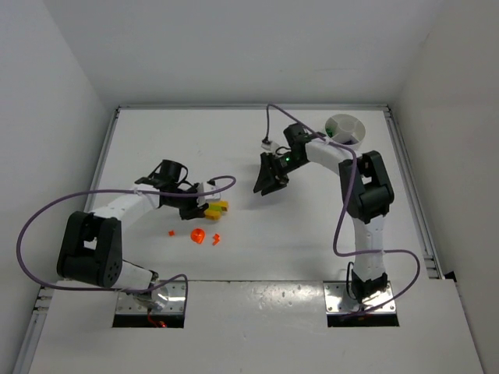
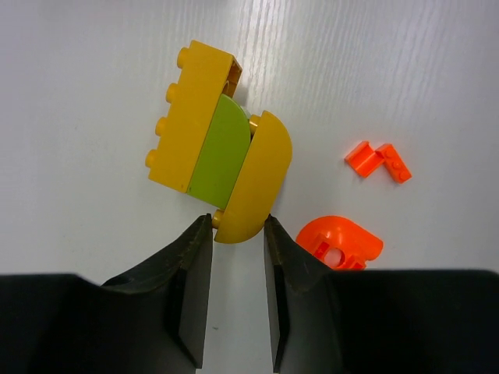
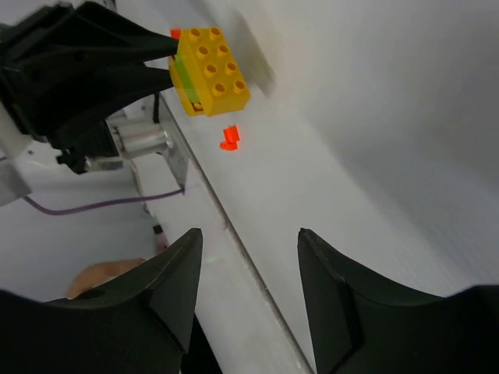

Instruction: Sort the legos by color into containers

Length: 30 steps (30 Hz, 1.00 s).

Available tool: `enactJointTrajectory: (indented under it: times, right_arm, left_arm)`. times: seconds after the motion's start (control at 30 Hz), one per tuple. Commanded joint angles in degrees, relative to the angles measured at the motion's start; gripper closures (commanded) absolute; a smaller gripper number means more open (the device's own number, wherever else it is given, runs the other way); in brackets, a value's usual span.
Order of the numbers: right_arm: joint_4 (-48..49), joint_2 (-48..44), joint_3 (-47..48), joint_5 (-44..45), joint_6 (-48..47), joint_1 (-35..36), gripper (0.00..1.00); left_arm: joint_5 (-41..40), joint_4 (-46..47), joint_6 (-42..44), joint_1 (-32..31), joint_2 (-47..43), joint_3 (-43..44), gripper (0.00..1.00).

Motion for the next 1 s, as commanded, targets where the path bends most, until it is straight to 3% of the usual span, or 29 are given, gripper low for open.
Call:
enactJointTrajectory:
  times: [0.0,0.13,0.47,0.77,0.97]
  right_arm:
    - [-0.53,-0.71,2.94,3.02,-5.69,3.70,0.47]
    - [9.64,-5.96,-4.51,9.79,-7.36,4.33,0.47]
    - [18.79,-10.28,-12.34,11.56,-16.77,5.91,0.47]
    - [32.93,-17.31,-20.68,2.52,-16.77,7.58,0.43]
    - [33.13,-18.37,-21.49,-1.45,-19.84,9.51,0.42]
  left_arm:
    - [5.18,0.49,-1.98,-1.49,-1.52,2.39,1.00]
    - [7.03,-0.56,-3.90,-2.02,-0.46,3.54,1.00]
    - [16.96,-5.65,-6.46,-2.03,1.82,5.56,1.00]
    - [22.50,-11.19,-6.99,0.16,5.77,9.42,1.00]
    - [26.18,-14.09,-5.94,1.39,8.41,11.80,1.00]
